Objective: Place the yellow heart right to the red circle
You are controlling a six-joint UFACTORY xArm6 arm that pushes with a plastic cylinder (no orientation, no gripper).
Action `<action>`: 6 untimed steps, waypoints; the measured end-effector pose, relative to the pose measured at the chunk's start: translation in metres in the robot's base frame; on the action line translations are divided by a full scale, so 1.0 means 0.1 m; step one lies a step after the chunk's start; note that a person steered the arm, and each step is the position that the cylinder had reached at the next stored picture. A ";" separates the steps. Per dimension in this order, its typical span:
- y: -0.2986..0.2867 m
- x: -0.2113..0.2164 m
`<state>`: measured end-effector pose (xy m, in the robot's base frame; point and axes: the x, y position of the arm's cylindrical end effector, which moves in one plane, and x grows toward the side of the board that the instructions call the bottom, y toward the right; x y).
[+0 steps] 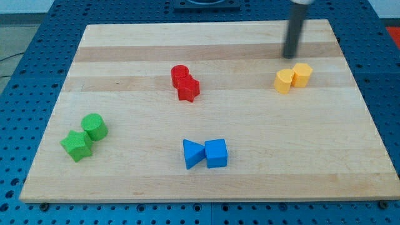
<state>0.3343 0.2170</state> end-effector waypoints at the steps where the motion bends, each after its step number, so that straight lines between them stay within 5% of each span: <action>1: 0.24 0.66; 4: -1.01 0.36; 5: -1.69 0.37; 6: -1.68 0.64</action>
